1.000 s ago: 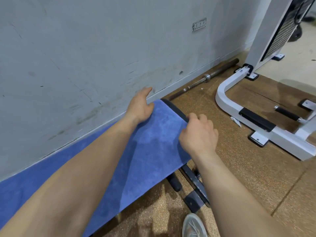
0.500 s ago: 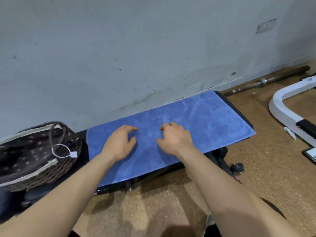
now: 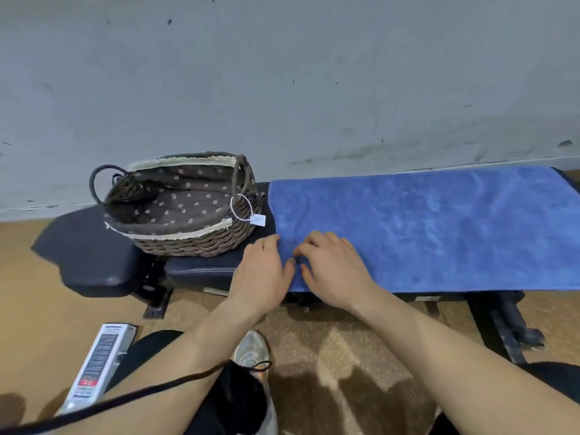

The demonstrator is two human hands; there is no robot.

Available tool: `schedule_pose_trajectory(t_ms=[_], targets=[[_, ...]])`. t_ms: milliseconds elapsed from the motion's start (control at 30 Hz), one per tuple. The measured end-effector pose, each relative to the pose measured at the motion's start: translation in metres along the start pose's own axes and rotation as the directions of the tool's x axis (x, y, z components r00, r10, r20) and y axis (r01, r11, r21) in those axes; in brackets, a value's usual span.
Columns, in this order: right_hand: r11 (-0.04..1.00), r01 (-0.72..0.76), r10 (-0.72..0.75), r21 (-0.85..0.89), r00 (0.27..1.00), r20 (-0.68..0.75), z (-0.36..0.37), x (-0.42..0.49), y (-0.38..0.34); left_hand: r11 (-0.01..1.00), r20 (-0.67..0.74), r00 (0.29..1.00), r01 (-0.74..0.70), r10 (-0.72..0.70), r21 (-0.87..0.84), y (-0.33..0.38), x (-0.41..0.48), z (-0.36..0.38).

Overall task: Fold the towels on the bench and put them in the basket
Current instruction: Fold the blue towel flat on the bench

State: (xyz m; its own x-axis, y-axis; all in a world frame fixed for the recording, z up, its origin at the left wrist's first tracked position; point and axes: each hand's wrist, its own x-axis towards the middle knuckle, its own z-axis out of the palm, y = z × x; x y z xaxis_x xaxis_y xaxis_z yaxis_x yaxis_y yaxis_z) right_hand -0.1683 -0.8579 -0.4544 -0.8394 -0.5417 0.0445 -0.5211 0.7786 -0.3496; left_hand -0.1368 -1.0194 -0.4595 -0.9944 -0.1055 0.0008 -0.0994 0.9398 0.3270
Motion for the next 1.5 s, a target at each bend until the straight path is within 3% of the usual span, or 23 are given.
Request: schedule_pose_trajectory(t_ms=[67,133,233,467,733,833,1100,1233,1333,1400,1500], targets=[[1.000,0.002,-0.002,0.009,1.000,0.018,0.005,0.001,0.002,0.996,0.004,1.000,0.029,-0.029,-0.083,0.000,0.005,0.000],[1.000,0.015,-0.016,0.022,0.999,0.035,0.009,0.000,0.007,0.957,-0.005,0.998,0.056,-0.060,-0.286,0.005,0.010,0.002],[0.985,-0.017,0.014,0.173,1.000,0.018,0.010,-0.001,0.016,0.792,0.006,0.977,0.175,-0.212,-0.585,0.016,0.017,-0.002],[0.944,-0.007,-0.008,0.329,0.999,0.042,0.003,-0.008,0.024,0.572,0.218,0.931,0.354,-0.294,-0.740,0.018,0.029,-0.002],[0.968,0.085,-0.124,0.237,0.980,0.156,0.001,-0.007,0.034,0.716,0.252,0.909,0.416,-0.331,-0.561,0.019,0.018,-0.008],[0.981,0.118,-0.145,0.153,0.972,0.184,0.000,-0.006,0.032,0.800,0.168,0.928,0.371,-0.332,-0.471,0.009,0.010,-0.015],[0.994,0.108,-0.111,0.028,0.983,0.146,0.001,-0.009,0.017,0.899,0.108,0.944,0.331,-0.313,-0.287,-0.008,-0.007,-0.021],[0.987,0.158,-0.158,-0.001,0.987,-0.038,0.007,-0.015,-0.001,0.863,0.161,0.922,0.388,-0.353,-0.324,-0.014,-0.011,-0.018],[0.985,0.172,-0.171,-0.033,0.985,0.020,0.012,-0.021,-0.016,0.839,0.125,0.927,0.374,-0.355,-0.395,-0.009,-0.010,-0.022],[0.991,0.116,-0.112,-0.059,0.991,0.072,0.017,-0.024,-0.025,0.760,0.161,0.923,0.380,-0.350,-0.527,-0.004,-0.009,-0.026],[0.997,-0.032,0.034,0.066,0.999,-0.031,0.022,-0.023,-0.032,0.676,0.210,0.924,0.377,-0.319,-0.632,0.004,-0.008,-0.033]])
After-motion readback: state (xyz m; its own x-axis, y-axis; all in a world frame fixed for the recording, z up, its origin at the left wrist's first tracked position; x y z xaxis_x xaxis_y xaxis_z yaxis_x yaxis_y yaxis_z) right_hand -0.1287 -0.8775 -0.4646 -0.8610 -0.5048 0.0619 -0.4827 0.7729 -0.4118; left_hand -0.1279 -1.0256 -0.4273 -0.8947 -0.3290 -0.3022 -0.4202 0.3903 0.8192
